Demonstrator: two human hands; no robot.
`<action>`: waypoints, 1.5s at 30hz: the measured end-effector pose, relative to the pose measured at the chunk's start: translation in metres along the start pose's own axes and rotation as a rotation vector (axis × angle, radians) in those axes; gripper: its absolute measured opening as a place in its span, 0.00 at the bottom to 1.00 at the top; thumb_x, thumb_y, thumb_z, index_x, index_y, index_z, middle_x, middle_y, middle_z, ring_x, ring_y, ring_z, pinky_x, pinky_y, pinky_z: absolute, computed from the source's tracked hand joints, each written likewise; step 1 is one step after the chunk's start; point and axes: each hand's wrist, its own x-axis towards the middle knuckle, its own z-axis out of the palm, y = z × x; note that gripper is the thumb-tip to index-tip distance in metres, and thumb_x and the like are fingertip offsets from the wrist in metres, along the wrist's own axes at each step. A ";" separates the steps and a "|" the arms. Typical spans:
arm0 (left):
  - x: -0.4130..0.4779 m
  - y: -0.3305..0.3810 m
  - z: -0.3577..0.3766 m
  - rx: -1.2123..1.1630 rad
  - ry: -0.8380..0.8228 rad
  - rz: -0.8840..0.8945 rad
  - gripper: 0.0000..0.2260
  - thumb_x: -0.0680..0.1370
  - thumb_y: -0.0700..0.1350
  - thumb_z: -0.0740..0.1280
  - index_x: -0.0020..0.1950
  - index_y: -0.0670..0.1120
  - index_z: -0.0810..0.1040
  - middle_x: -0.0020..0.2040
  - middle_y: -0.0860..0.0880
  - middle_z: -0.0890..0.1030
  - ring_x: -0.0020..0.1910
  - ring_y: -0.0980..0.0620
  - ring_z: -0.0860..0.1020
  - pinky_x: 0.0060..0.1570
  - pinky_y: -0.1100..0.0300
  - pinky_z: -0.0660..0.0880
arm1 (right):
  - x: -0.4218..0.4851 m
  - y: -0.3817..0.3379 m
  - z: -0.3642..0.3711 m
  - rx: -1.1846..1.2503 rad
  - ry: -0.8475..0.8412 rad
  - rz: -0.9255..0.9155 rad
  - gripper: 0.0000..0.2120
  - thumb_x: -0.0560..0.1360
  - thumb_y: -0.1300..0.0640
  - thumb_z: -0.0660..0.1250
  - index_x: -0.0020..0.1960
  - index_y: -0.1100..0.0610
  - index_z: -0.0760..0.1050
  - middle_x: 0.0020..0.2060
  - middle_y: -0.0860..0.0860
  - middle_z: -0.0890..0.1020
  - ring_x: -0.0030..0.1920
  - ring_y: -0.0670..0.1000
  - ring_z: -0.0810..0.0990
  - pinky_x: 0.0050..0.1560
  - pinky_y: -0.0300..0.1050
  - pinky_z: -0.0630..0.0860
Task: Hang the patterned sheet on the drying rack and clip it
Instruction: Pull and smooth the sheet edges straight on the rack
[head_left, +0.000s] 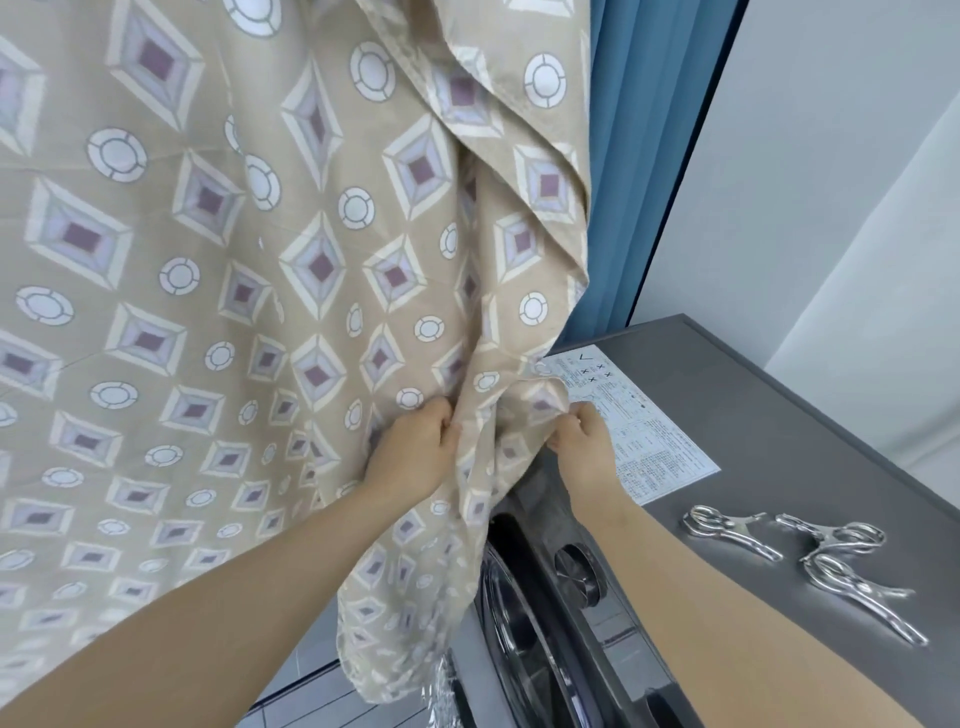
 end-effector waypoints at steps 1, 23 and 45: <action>-0.001 -0.003 0.000 -0.041 0.021 -0.017 0.11 0.80 0.46 0.59 0.38 0.48 0.63 0.31 0.51 0.70 0.37 0.43 0.75 0.38 0.52 0.71 | 0.001 -0.002 -0.003 0.019 0.095 -0.017 0.10 0.75 0.65 0.53 0.38 0.54 0.64 0.34 0.51 0.69 0.36 0.51 0.67 0.39 0.45 0.65; -0.048 -0.012 0.030 -0.178 -0.021 -0.011 0.06 0.76 0.45 0.65 0.47 0.43 0.72 0.37 0.46 0.77 0.37 0.47 0.76 0.41 0.52 0.73 | -0.072 0.052 -0.028 -0.272 -0.060 -0.087 0.08 0.76 0.62 0.58 0.39 0.53 0.64 0.33 0.49 0.69 0.34 0.49 0.67 0.35 0.43 0.67; -0.032 0.002 -0.042 -0.302 -0.299 0.135 0.22 0.77 0.35 0.55 0.66 0.56 0.69 0.53 0.54 0.77 0.48 0.49 0.79 0.38 0.57 0.75 | -0.077 -0.029 0.006 0.209 0.209 0.090 0.10 0.73 0.61 0.65 0.49 0.53 0.65 0.40 0.53 0.76 0.36 0.52 0.76 0.36 0.45 0.74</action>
